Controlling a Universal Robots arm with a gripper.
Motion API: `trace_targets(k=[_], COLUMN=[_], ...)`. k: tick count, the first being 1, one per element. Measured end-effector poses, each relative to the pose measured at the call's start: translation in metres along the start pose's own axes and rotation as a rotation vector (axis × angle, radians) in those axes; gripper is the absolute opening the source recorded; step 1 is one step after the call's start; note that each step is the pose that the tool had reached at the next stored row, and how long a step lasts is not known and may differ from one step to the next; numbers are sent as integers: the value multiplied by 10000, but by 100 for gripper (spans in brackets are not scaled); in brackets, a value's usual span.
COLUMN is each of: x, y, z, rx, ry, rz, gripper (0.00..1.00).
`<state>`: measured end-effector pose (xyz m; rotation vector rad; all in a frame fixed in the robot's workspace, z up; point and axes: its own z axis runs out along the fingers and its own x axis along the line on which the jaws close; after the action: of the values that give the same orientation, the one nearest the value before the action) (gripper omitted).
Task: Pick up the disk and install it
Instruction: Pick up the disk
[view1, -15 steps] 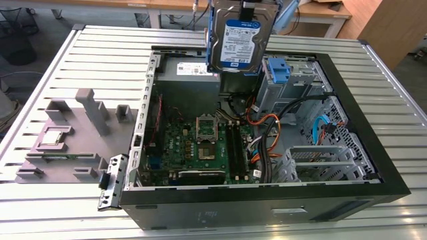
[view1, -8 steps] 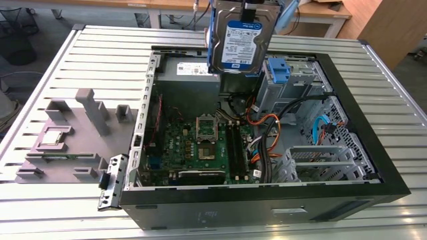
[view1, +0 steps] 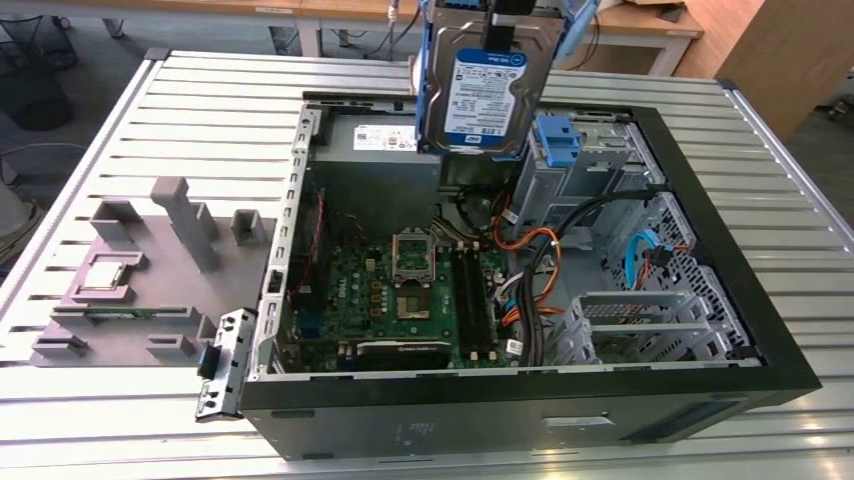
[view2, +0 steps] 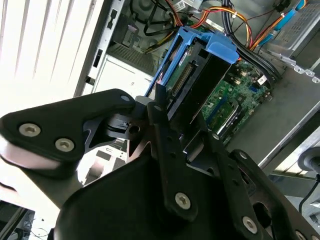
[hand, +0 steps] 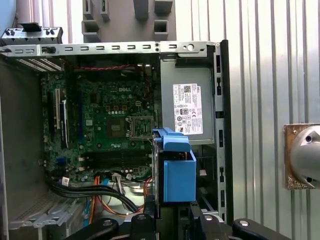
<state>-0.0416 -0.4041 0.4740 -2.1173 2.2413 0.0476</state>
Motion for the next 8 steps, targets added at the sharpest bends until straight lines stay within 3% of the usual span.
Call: trace_targets(k=[8], x=[146], y=[-9], z=[-9], rx=[0], ry=[1], rz=[1], gripper=[35])
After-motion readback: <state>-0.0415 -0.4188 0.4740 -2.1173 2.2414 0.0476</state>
